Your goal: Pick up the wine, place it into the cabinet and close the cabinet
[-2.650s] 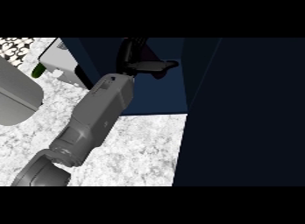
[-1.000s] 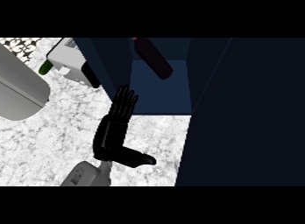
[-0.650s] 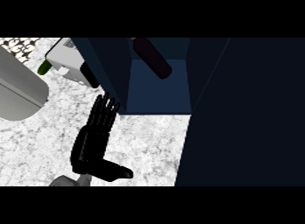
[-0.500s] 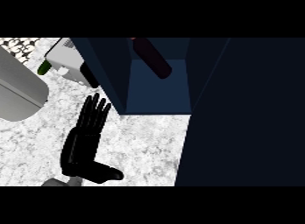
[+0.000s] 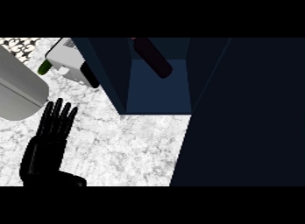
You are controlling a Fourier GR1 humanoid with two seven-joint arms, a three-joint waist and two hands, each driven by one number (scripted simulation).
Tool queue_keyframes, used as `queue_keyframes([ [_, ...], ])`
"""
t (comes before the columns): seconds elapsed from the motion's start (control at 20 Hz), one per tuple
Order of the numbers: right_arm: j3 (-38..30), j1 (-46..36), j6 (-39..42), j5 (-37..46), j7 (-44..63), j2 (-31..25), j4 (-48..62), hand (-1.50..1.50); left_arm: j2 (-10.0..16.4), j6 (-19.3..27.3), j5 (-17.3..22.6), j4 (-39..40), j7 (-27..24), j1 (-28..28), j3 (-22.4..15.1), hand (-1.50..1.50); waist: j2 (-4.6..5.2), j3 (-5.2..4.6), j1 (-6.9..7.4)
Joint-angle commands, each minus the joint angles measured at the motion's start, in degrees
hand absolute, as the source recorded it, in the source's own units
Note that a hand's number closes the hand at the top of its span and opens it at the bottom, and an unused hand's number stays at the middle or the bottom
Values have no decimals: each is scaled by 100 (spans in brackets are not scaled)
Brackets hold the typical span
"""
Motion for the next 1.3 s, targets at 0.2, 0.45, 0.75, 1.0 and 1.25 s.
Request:
queue_keyframes([
  [0.2,479,-186,-22,39,864,57,-1383,150,402,-329,315,-155,117,258,592,-150,19,-5,10],
  [0.45,784,-472,-50,194,1055,272,-1168,150,962,-1074,652,20,84,541,1143,-150,13,-11,59],
  [0.75,837,-1078,-80,-45,1316,762,-861,150,1103,-1324,835,75,282,371,1285,-150,39,-20,149],
  [1.0,708,-1581,11,-377,1521,1099,-565,150,1059,-1487,868,166,264,302,1268,-150,88,-38,290],
  [1.25,726,-2104,143,-438,1777,1454,-215,150,1219,-1500,1106,374,530,-46,1468,-150,104,-46,317],
])
